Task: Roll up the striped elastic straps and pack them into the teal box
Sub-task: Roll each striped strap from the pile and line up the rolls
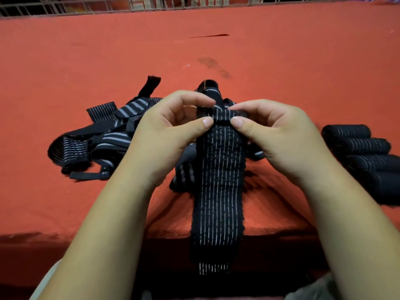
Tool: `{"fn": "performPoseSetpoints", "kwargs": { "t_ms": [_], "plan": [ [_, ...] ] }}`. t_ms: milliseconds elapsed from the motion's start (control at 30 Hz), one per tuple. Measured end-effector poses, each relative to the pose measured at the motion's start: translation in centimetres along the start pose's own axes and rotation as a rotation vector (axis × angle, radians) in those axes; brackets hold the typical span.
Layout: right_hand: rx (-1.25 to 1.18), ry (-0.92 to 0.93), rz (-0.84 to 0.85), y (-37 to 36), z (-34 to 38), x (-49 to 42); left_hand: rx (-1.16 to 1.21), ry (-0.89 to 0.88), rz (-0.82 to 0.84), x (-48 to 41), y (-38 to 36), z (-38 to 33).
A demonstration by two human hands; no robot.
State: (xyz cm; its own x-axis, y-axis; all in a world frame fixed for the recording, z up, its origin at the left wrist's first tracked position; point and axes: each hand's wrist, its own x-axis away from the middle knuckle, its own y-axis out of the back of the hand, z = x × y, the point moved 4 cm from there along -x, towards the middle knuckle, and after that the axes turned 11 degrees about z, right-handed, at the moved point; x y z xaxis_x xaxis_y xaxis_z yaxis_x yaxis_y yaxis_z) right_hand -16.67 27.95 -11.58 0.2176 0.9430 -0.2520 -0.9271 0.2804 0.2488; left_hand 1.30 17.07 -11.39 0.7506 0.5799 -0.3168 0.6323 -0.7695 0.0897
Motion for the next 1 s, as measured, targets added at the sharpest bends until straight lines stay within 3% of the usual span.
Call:
{"fn": "performPoseSetpoints", "kwargs": {
  "t_ms": [200,433,733,1000],
  "plan": [
    [0.117,0.043,-0.009,0.01,-0.22,-0.15,-0.020,0.086,0.011,-0.21,0.13,0.29],
    [0.018,0.036,0.059,-0.02,0.09,-0.02,0.128,0.112,-0.010,-0.40,0.33,0.56],
    [-0.134,0.032,-0.091,-0.30,-0.50,-0.22,0.126,0.252,-0.004,-0.70,0.51,0.86],
    [-0.051,0.018,-0.040,-0.04,-0.21,0.45,0.145,0.235,-0.034,-0.72,0.01,0.80]
  ]
}}
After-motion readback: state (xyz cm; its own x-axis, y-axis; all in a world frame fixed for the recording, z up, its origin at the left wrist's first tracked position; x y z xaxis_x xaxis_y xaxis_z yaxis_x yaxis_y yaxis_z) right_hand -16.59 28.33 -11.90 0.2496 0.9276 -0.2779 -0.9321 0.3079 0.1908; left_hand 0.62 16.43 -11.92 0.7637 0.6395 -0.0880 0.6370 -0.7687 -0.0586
